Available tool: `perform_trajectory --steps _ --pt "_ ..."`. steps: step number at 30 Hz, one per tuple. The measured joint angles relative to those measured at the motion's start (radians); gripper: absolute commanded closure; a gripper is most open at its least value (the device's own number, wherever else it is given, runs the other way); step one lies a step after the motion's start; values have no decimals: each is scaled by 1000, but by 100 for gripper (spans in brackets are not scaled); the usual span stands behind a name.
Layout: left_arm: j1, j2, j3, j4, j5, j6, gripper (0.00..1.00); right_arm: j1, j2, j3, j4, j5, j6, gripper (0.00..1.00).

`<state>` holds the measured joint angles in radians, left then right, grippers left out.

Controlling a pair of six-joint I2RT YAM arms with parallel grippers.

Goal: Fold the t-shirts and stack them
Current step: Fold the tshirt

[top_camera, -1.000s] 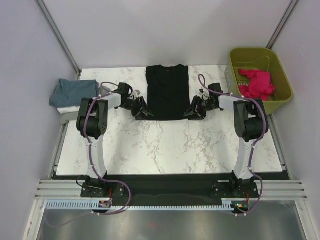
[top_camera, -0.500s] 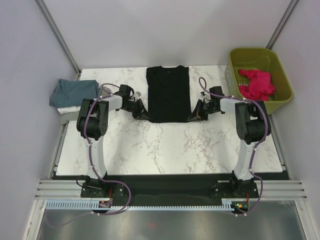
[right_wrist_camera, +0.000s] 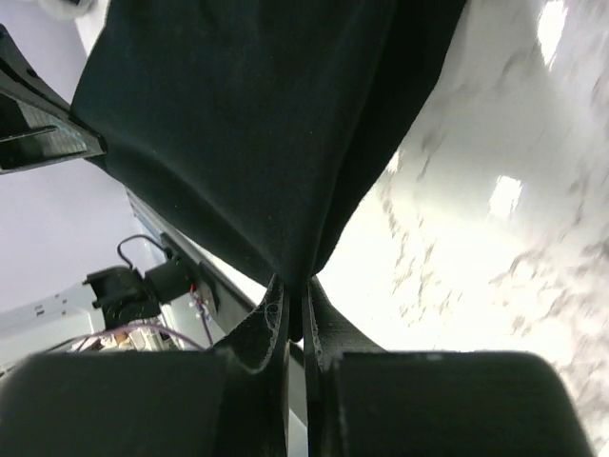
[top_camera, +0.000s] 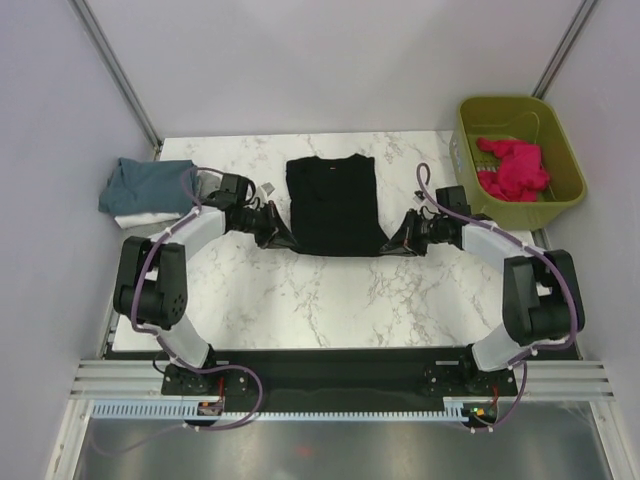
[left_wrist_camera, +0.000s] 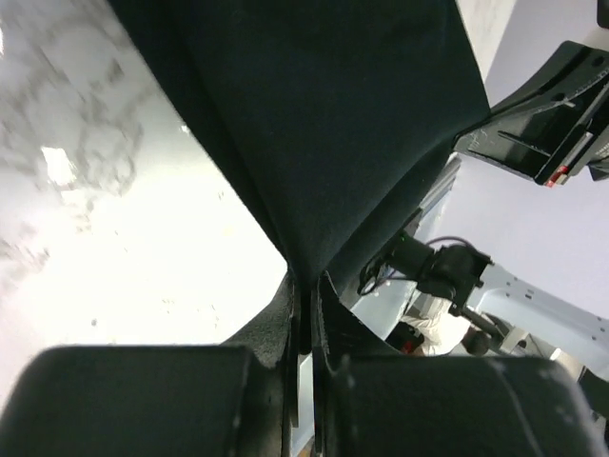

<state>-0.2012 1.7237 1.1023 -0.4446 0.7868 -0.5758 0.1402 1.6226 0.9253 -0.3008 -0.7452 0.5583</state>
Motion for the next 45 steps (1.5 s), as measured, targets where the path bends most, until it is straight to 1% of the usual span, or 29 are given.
perform_trajectory --steps 6,9,13,17,19,22,25,30,32,36,37,38,39,40,41,42,44,45 --pt "-23 -202 -152 -37 6 2 98 14 -206 -138 -35 -27 25 100" --pt "-26 -306 -236 -55 5 7 98 25 -283 -151 -72 -40 23 100" --pt "-26 -378 -311 -80 0 8 98 35 -320 -151 -93 -51 16 100" --pt "-26 -374 -304 -90 -18 9 98 37 -299 -141 -116 -52 14 100" --pt "-23 -352 -258 -106 -28 12 98 37 -266 -107 -122 -49 13 100" --pt "-8 -270 -117 -124 -48 20 98 35 -183 0 -122 -40 13 100" --pt "21 -179 35 -125 -60 27 98 31 -88 140 -115 -31 9 100" --pt "66 -13 253 -105 -80 35 98 26 126 416 -69 -17 -3 100" --pt "79 70 333 -97 -80 40 98 25 224 519 -48 -12 -6 100" --pt "95 301 534 -70 -98 55 98 25 428 697 -2 2 -5 100" --pt "96 356 583 -62 -107 60 97 24 473 727 6 8 -5 94" --pt "97 399 620 -55 -113 64 86 23 517 756 8 14 -5 69" --pt "97 446 666 -50 -125 73 44 23 560 789 10 21 -2 61" --pt "96 493 714 -45 -140 90 31 23 603 821 16 29 -3 57" --pt "96 532 758 -37 -159 99 23 22 638 846 22 38 -5 53" --pt "94 563 799 -33 -175 111 13 21 663 863 28 47 -5 51" --pt "91 597 866 -30 -216 129 9 21 681 871 32 60 -8 46" --pt "90 600 888 -29 -224 132 8 21 681 871 30 66 -13 45"
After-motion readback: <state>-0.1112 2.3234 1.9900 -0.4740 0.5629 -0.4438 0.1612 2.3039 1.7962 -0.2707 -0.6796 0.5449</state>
